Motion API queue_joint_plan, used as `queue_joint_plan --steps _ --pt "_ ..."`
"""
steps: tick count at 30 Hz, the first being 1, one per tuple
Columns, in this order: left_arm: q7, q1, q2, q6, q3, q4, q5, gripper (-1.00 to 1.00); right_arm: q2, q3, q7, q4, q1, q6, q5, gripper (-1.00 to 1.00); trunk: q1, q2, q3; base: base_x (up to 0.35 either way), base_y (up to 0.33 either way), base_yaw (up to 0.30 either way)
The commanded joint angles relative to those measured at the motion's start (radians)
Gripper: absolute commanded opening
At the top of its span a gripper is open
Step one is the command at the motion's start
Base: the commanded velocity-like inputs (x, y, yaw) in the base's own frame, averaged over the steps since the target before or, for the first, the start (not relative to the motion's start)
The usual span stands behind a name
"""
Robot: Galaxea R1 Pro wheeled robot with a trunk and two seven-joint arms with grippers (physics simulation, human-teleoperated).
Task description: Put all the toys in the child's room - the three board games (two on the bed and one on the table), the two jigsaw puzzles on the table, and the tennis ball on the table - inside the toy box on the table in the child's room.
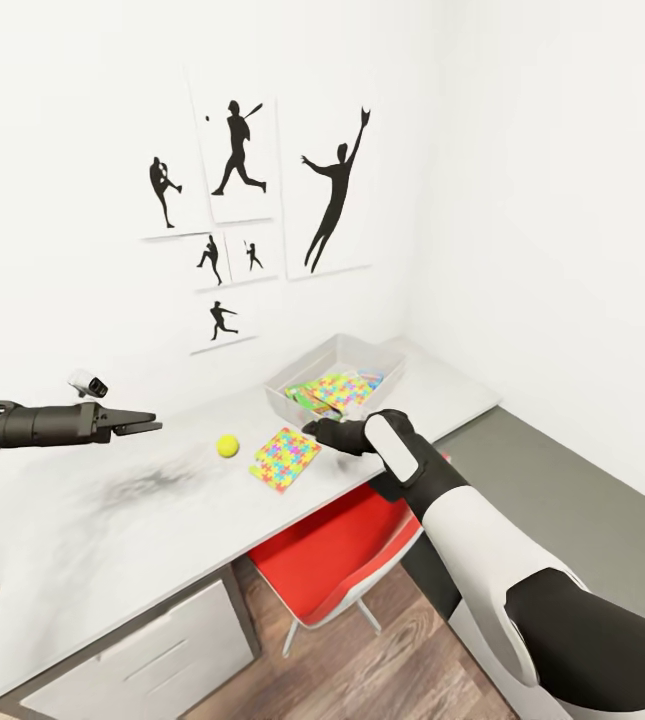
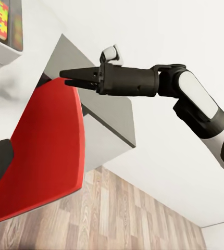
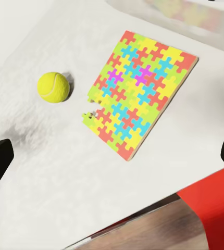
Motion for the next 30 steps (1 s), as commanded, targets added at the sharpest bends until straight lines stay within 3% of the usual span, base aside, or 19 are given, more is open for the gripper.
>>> queue_joint_plan --steps 1,15,30 --pt "-0.004 -0.001 0.001 0.011 -0.003 0.0 0.001 1.0 0.0 0.005 -0.012 -0.001 -0.001 0.002 -0.01 1.0 0.001 -0.002 -0.002 -0.01 0.009 0.0" --pt "-0.004 -0.001 0.001 0.011 -0.003 0.0 0.001 1.0 0.0 0.009 -0.015 -0.001 -0.001 0.0 -0.002 1.0 0.001 -0.002 -0.002 -0.002 0.002 0.013" --pt "-0.004 -0.001 0.003 0.01 -0.003 0.002 0.0 1.0 0.0 0.009 -0.016 -0.001 -0.001 0.0 0.003 1.0 0.001 -0.002 -0.002 0.0 -0.018 0.265"
